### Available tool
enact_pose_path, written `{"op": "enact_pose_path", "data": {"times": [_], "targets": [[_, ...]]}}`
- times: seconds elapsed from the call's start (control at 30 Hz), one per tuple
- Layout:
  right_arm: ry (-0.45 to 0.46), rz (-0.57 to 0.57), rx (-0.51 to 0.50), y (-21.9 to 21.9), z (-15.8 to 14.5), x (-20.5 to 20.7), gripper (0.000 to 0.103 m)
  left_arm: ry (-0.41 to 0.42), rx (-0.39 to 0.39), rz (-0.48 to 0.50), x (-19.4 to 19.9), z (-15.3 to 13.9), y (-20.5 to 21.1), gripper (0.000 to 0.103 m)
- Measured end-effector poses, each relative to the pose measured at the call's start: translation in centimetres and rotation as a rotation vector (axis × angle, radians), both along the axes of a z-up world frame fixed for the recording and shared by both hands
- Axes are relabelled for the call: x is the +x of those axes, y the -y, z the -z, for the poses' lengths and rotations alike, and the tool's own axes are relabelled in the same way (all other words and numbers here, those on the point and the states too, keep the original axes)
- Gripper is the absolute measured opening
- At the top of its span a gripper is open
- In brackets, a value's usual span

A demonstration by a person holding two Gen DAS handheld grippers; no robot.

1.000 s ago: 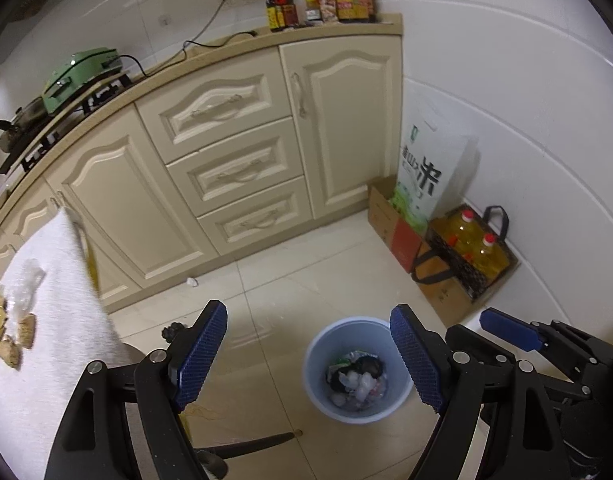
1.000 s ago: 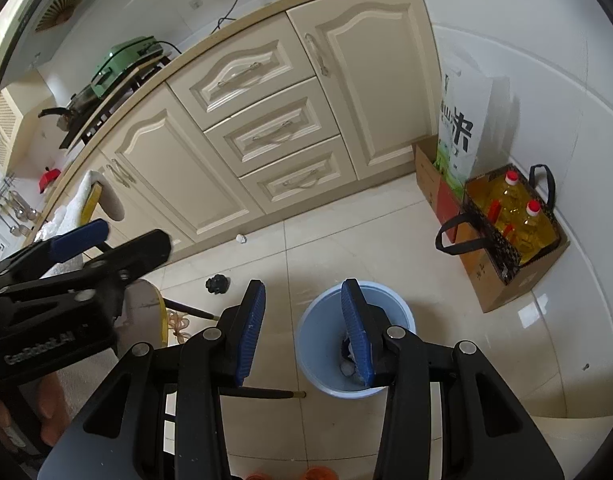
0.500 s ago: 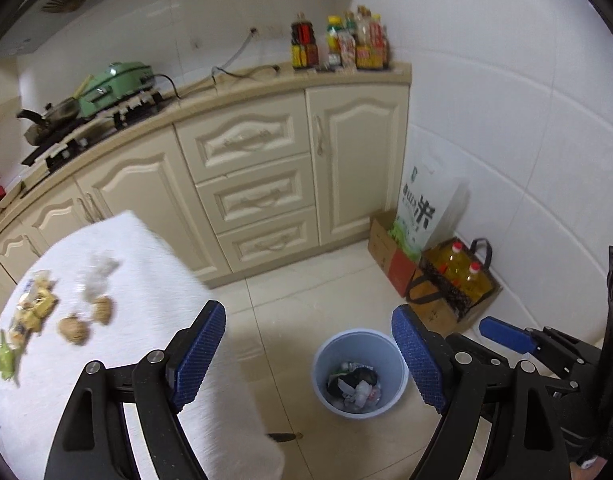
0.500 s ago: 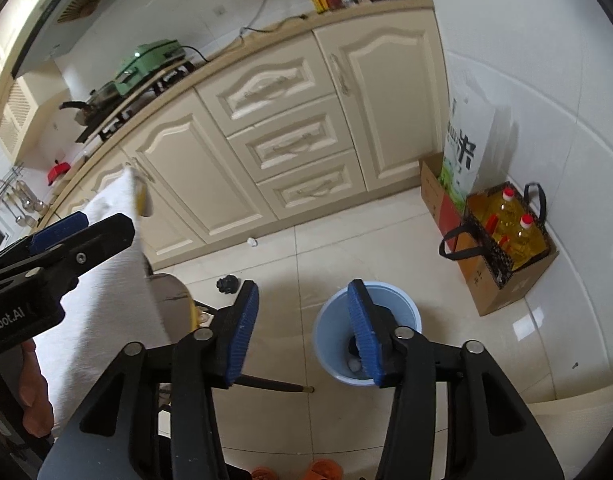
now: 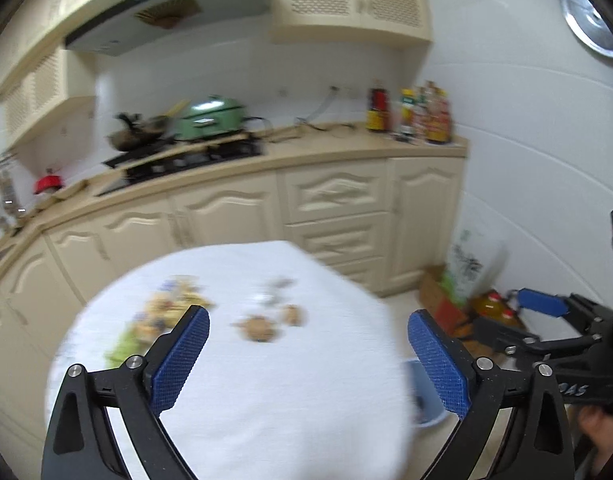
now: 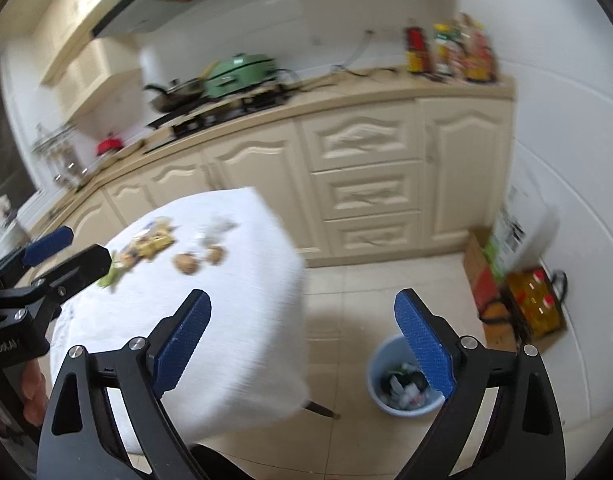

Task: Collect trash
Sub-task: 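Move both open tools back over the table, then grasp the green wrapper with left tool while right tool grasps the large brown lump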

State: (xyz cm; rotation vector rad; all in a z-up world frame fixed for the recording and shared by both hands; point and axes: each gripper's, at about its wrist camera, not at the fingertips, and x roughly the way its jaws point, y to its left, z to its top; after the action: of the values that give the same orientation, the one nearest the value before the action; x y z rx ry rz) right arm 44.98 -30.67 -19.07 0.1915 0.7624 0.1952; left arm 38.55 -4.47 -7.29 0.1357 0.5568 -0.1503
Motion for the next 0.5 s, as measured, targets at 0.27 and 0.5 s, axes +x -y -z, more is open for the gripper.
{"op": "enact_pose_path", "data": {"times": [0.27, 0.5], "targets": [[-0.038, -0.135, -0.061, -9.4, 1.5, 4.0, 0.095, -0.078, 0.025, -0.206, 3.3, 3.8, -12.7, 0.099], [-0.141, -0.170, -0.124, -14.1, 6.2, 8.9, 0.095, -0.229, 0.002, -0.312, 7.2, 9.2, -19.5, 0.095]]}}
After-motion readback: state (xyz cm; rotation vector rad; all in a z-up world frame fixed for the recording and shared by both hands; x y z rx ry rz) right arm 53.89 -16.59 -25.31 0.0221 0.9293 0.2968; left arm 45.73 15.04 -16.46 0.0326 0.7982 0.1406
